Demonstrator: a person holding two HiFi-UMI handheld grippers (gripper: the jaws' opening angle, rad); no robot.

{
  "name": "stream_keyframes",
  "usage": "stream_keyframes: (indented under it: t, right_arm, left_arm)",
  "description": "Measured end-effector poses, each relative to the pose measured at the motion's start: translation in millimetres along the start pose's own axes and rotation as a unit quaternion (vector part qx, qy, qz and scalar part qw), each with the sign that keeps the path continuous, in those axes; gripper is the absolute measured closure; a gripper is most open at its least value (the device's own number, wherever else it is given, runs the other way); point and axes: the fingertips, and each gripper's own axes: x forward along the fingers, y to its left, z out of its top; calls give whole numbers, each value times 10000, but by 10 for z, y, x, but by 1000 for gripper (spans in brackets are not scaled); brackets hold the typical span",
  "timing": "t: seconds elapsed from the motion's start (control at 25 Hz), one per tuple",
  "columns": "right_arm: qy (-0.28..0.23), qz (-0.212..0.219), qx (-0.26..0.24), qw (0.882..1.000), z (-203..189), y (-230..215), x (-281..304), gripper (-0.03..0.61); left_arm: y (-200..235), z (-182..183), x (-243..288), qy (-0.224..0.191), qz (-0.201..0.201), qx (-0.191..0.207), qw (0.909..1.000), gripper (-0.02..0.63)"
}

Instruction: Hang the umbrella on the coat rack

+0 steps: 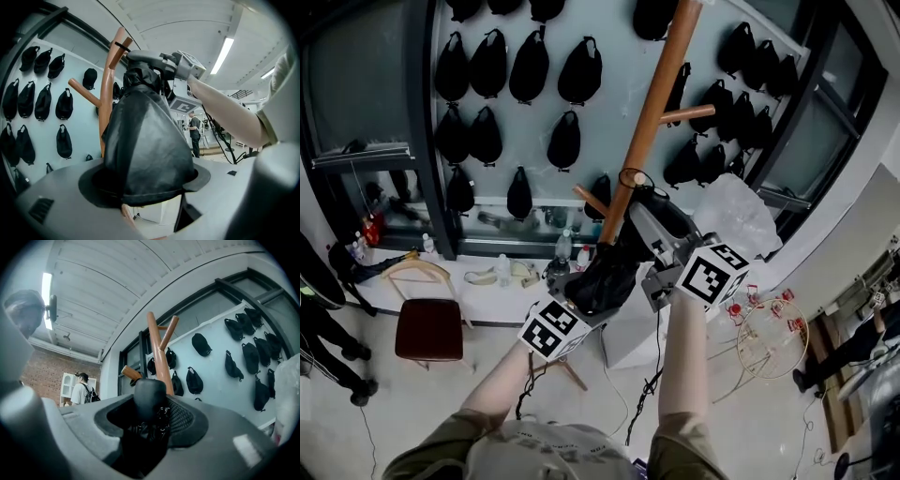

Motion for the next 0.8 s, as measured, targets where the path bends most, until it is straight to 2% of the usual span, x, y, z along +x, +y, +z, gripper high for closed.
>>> stream_keyframes:
  t: [0.28,0.56,0.8]
  right_arm:
    - [96,-238,-15,9997,-260,-130,21,371]
    - [166,-612,-108,9979,-514,-272,28,371]
    - [178,-796,-231,9964,-611,-314,80,371]
  left_arm:
    - [109,-251,39,103,288,43,9995,276]
    - [160,-459,-5,376,319,-13,9988,276]
    - [221,-517,-18,361,391,-125,9985,275]
